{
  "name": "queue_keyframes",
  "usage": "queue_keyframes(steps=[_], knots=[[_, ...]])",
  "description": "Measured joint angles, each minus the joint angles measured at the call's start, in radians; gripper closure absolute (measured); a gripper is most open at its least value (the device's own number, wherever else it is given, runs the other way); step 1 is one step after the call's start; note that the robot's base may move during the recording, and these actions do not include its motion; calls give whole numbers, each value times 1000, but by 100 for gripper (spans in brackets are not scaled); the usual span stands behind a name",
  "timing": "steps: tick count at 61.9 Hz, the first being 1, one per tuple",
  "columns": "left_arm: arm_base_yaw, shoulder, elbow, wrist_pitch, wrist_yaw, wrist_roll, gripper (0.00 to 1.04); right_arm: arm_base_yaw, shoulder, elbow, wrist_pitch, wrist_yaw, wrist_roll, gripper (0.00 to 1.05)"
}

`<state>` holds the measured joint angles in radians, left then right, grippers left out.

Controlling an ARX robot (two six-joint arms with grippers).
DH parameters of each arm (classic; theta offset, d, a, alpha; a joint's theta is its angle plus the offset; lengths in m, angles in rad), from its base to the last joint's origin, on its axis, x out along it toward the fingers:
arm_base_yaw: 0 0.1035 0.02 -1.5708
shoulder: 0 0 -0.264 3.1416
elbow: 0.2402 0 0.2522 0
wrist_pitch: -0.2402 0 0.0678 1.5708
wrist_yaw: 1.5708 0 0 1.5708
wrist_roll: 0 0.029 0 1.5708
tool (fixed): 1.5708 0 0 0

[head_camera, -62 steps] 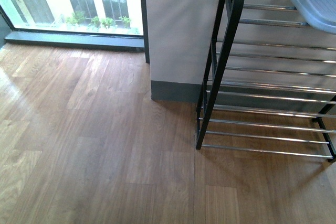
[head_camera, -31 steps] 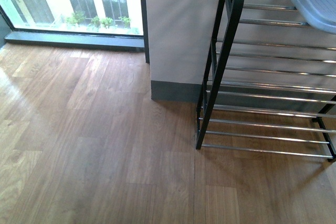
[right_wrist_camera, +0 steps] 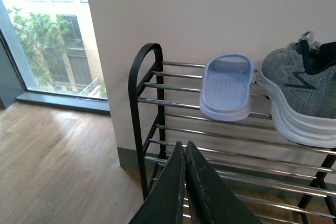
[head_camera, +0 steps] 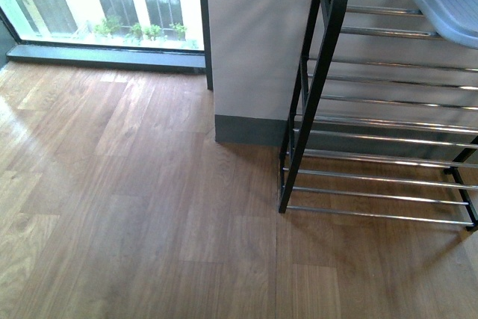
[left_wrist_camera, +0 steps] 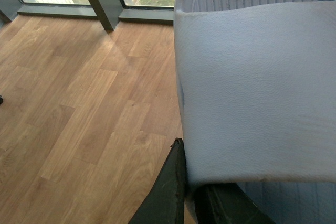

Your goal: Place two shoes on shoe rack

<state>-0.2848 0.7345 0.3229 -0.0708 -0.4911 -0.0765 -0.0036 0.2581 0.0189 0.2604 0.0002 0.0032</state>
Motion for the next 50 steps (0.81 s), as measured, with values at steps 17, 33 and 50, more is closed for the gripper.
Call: queue_keyframes(steps=[17, 33, 50], knots=[[0, 0, 0, 0, 0, 0, 103, 0, -74, 0, -74, 0, 0, 103], [0, 0, 0, 0, 1, 0, 103, 1, -249, 0, -257, 1, 0, 103], [0, 0, 0, 0, 0, 0, 103, 2, -252, 0, -257, 0, -1, 88]])
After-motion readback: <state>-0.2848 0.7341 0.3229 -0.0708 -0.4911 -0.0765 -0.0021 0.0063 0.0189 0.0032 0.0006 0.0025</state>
